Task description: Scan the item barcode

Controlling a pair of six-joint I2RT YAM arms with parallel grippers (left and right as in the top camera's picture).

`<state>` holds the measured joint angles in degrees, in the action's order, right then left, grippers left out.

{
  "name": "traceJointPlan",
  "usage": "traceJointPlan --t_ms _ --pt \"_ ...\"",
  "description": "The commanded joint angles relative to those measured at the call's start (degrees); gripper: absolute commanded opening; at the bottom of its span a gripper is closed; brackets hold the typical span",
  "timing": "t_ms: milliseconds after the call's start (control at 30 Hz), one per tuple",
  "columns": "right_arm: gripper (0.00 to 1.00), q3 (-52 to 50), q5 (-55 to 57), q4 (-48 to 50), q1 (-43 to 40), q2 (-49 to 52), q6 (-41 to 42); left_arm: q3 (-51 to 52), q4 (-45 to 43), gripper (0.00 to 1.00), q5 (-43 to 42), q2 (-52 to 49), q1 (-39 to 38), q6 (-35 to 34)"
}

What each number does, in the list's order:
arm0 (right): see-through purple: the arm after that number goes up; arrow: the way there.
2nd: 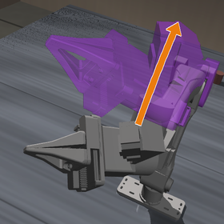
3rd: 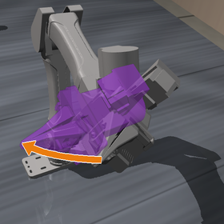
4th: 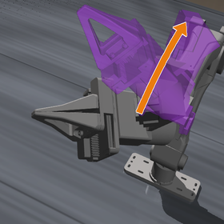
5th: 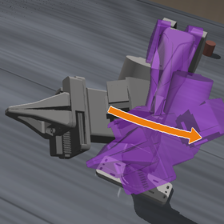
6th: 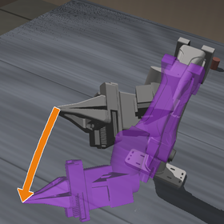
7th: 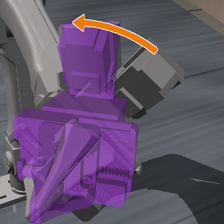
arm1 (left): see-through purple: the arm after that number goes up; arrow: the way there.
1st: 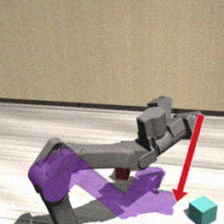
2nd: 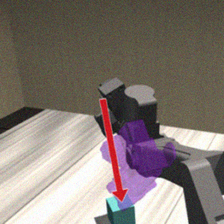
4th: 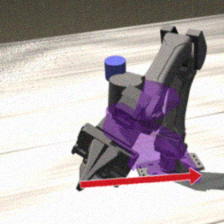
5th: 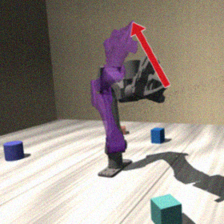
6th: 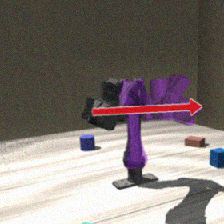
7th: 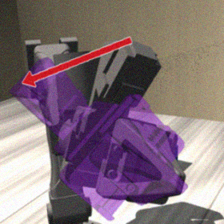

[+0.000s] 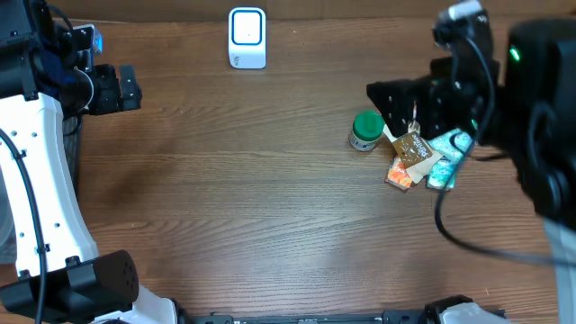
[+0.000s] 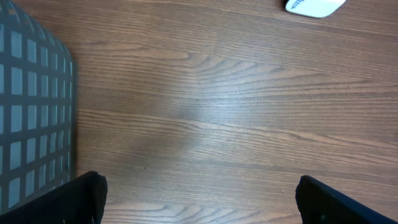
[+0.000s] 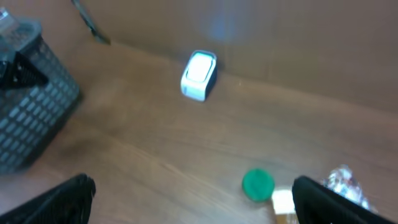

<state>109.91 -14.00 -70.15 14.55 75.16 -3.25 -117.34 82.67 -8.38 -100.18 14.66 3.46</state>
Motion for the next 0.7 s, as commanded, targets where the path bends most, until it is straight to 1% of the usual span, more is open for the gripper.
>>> traceJointPlan --t_ms 0,467,600,667 --pt "1.00 -9.7 1.2 5.2 -0.9 -6.2 -0.2 0.3 -0.2 0.99 -0.5 0.1 0.0 1.2" --pt "1.00 -59.8 1.1 41.5 -2.3 -37.7 -0.1 0.3 -0.2 1.00 -0.5 0.1 0.0 1.2" --pt "1.00 -71.5 0.5 49.0 -2.3 -46.1 3.5 0.3 -0.2 1.00 -0.5 0.1 0.0 1.2" --pt "1.00 -76.3 0.5 52.1 -2.3 -49.7 3.5 0.3 -0.2 1.00 -0.5 0.1 0.0 1.2"
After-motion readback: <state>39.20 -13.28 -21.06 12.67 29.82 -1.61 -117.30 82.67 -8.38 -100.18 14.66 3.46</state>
